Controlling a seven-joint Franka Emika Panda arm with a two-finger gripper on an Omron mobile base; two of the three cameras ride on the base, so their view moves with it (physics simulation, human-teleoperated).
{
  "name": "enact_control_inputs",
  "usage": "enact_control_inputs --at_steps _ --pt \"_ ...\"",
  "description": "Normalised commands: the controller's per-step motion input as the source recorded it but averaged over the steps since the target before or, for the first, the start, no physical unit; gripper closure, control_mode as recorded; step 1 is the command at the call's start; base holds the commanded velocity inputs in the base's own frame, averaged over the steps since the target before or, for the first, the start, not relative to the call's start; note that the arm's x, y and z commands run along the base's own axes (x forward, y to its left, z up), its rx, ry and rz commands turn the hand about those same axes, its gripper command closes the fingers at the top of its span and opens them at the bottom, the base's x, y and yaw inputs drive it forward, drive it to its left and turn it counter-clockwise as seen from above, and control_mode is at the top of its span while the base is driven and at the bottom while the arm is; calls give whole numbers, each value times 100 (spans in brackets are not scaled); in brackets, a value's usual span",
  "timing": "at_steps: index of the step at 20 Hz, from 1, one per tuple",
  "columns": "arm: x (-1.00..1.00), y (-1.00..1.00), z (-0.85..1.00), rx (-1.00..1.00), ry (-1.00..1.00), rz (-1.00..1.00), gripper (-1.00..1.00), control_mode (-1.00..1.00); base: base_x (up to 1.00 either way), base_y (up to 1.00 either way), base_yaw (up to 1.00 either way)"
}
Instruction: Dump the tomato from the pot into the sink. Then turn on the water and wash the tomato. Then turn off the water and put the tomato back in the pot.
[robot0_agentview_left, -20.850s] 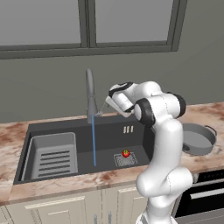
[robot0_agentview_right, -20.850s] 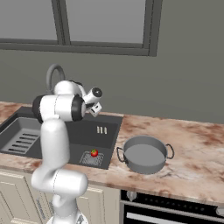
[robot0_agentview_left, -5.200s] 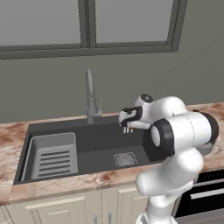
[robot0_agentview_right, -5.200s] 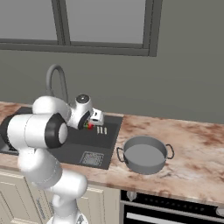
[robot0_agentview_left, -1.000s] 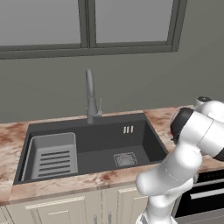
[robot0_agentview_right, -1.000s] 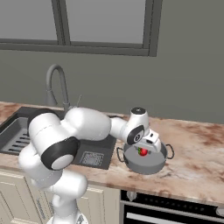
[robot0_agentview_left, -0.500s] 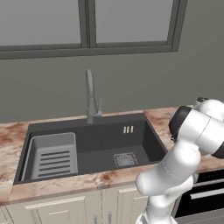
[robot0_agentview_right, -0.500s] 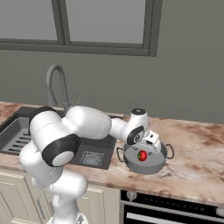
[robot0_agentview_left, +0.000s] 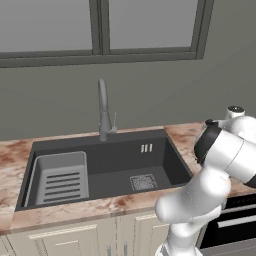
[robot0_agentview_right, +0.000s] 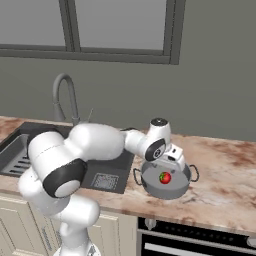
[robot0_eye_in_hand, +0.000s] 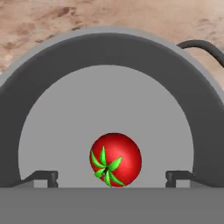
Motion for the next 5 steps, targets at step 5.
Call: enact_control_inputs --at_steps 5 --pt "-33 0 86 0 -9 0 -100 -100 0 0 0"
